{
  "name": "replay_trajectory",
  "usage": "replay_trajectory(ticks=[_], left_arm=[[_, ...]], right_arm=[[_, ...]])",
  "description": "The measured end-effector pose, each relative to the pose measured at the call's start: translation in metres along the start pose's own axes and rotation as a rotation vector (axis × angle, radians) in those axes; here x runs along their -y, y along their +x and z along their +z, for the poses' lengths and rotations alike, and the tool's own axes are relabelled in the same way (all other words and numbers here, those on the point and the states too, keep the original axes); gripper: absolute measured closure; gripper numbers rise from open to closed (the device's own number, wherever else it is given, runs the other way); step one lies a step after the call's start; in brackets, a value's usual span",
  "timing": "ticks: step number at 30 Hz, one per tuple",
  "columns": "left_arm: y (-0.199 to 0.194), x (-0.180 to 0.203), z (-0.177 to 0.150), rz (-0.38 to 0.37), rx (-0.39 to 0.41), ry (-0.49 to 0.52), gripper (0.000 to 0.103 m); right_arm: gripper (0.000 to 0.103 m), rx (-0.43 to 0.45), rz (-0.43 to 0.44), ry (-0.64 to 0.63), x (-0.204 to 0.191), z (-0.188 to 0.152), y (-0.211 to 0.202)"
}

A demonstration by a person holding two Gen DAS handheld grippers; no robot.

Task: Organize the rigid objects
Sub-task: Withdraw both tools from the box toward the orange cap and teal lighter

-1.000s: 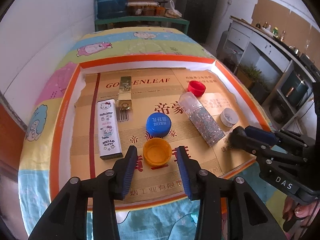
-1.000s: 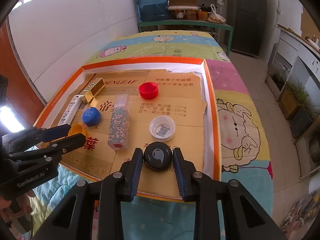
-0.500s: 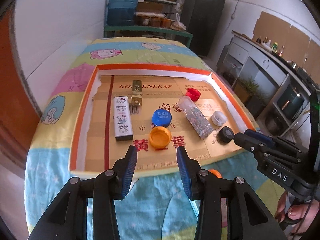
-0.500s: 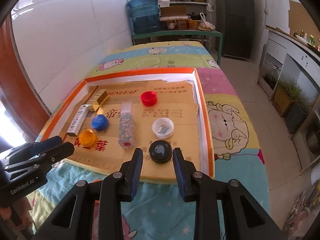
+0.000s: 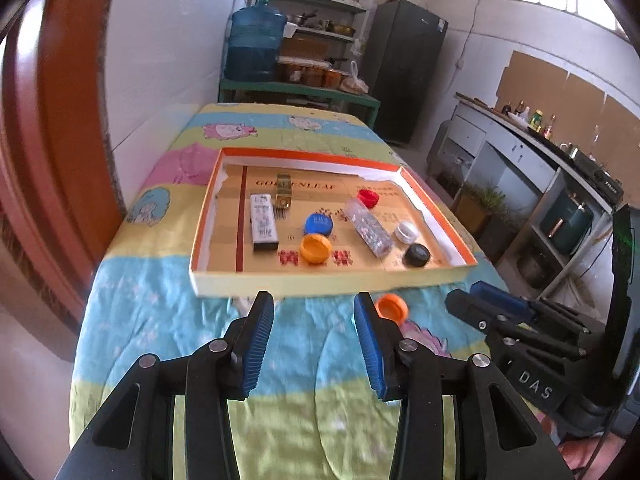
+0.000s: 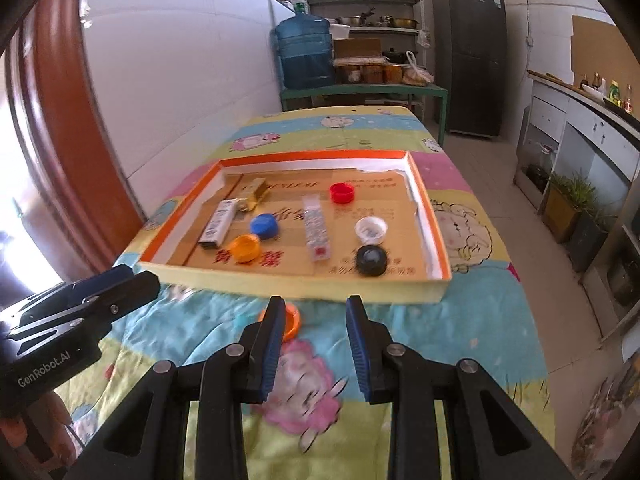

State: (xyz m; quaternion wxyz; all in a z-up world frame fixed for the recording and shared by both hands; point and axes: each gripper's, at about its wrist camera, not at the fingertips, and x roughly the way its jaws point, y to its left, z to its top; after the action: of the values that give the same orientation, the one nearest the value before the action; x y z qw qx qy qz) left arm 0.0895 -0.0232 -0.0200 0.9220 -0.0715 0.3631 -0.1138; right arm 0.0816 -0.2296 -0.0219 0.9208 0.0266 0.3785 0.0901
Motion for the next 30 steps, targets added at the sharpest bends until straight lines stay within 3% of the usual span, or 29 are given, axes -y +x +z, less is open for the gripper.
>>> replay_trajectory(ticks=[20, 26, 30], left_arm=[[-0.045, -0.013, -0.052, 0.011, 0.012, -0.04, 0.06], [-0.044, -0.016, -0.054, 0.008, 0.005, -0.039, 0.06], [-0.042, -0.018, -0.053, 0.014, 0.002, -0.042, 0.06]], right_arm=[[0.072, -0.085, 0.062, 0.027, -0.025, -0.052, -0.024], [0.063, -0.125, 0.086, 0.019, -0.033, -0.056, -0.014], [0.063, -0.141, 0.092, 0.01, -0.037, -0.05, 0.004]])
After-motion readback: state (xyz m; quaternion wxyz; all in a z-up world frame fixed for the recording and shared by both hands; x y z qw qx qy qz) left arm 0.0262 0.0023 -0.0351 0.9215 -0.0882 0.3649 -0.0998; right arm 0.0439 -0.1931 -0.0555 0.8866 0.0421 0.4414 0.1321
